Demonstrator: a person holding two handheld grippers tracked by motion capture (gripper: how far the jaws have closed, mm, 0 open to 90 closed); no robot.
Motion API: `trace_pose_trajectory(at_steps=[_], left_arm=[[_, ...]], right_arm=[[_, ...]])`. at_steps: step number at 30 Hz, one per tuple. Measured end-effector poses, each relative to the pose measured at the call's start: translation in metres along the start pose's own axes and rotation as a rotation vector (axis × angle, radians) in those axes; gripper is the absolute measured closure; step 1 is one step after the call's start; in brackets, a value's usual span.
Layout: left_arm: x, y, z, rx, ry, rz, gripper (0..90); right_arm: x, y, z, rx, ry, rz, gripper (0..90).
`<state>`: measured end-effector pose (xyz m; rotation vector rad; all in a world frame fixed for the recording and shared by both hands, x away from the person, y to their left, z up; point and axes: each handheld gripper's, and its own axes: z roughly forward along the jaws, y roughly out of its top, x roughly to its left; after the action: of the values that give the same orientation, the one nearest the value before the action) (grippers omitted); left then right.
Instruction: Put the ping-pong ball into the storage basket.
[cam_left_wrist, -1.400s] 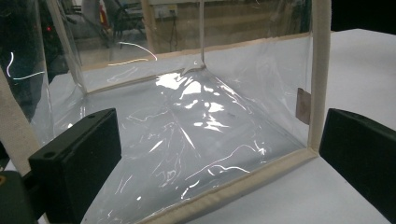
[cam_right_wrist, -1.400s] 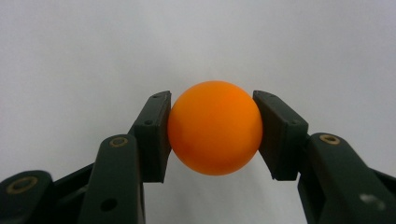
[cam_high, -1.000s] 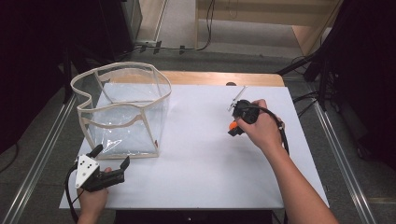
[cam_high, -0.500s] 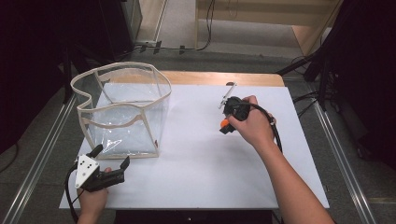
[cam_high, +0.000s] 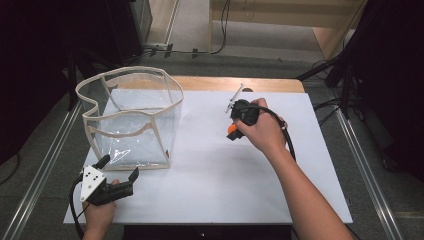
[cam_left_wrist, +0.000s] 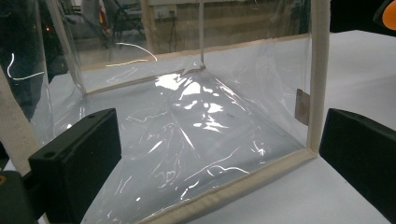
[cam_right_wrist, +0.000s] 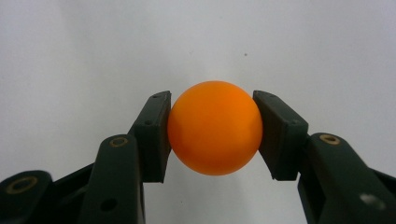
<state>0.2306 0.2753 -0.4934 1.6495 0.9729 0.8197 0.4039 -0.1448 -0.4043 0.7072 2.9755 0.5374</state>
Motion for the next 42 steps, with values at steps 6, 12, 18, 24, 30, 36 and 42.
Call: trace_pose_trajectory(at_steps=[6,12,18,24,30,36,42], left_arm=[[0.000,0.000,0.000,-0.001,0.000,-0.002,0.0],[0.001,0.000,0.000,-0.005,0.002,-0.011,0.0],[0.000,0.000,0.000,-0.006,0.000,-0.013,0.0],[0.001,0.000,0.000,-0.008,-0.002,-0.013,0.0],[0.001,0.000,0.000,-0.007,-0.002,-0.013,0.0],[0.001,0.000,0.000,-0.010,-0.004,-0.014,0.0],[0.001,0.000,-0.001,-0.012,-0.004,-0.018,0.0]], right_arm=[[0.003,0.011,-0.003,-0.008,0.005,-0.024,47.7],[0.006,0.024,-0.006,-0.004,0.002,-0.057,47.7],[0.010,0.038,-0.013,-0.005,0.001,-0.074,47.7],[0.012,0.050,-0.020,-0.007,0.002,-0.085,47.7],[0.014,0.059,-0.026,-0.017,0.005,-0.106,47.7],[0.016,0.068,-0.032,-0.022,0.006,-0.120,47.7],[0.019,0.078,-0.036,-0.022,0.007,-0.135,47.7]])
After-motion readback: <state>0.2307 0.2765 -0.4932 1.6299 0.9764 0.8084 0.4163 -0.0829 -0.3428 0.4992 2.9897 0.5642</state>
